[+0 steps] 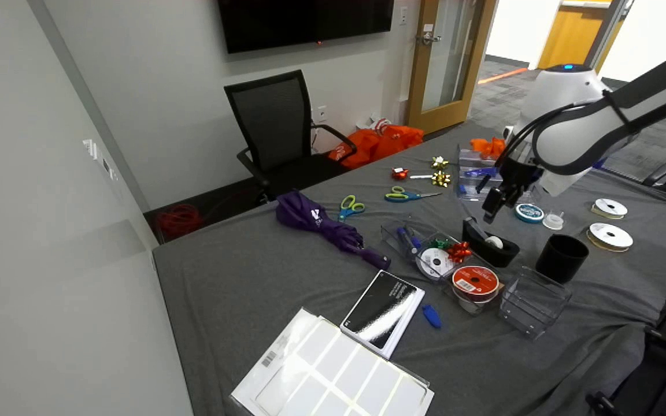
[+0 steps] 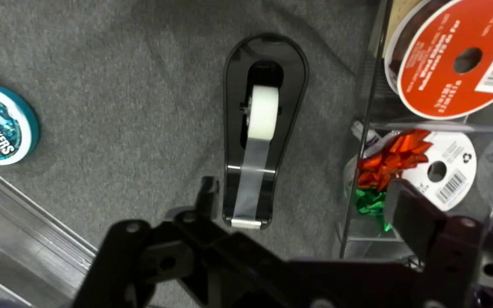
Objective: Put the tape dispenser on the black object
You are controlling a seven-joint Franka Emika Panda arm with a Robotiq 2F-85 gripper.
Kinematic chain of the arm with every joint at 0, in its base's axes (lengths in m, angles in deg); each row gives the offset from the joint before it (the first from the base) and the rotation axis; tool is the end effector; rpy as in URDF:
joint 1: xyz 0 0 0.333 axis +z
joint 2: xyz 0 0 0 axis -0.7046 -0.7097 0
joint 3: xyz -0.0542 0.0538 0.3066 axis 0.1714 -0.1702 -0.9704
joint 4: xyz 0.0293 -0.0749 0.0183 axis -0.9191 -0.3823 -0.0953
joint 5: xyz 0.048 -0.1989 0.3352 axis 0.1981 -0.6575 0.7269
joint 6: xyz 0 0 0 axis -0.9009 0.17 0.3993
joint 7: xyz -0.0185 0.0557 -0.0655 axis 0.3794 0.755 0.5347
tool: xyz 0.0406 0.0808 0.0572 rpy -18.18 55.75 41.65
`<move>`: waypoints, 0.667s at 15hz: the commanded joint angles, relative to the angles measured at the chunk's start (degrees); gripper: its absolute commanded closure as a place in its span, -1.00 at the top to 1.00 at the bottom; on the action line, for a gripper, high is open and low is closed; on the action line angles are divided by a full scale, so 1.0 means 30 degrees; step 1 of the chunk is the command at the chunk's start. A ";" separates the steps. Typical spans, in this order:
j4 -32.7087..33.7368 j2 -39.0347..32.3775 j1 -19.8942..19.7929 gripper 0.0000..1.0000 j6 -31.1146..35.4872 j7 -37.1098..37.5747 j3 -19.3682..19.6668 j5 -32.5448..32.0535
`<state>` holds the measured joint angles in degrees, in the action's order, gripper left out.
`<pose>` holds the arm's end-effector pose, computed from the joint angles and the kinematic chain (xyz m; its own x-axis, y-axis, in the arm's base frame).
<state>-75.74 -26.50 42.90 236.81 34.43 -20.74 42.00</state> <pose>0.5347 -0.0406 0.2604 0.9960 0.0487 0.0743 0.0463 -0.9984 0.0327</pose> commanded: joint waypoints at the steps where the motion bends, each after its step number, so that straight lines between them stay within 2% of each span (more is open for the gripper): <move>1: -0.0841 -0.1252 -0.0525 1.00 0.2042 -0.1456 -0.0306 0.0285; 5: -0.1208 -0.2740 -0.0964 1.00 0.4260 -0.2103 -0.0305 -0.0018; 10: -0.1212 -0.3733 -0.1609 1.00 0.5383 -0.2667 -0.0511 -0.0101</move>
<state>-78.82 -36.72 40.30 250.58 28.51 -20.89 41.92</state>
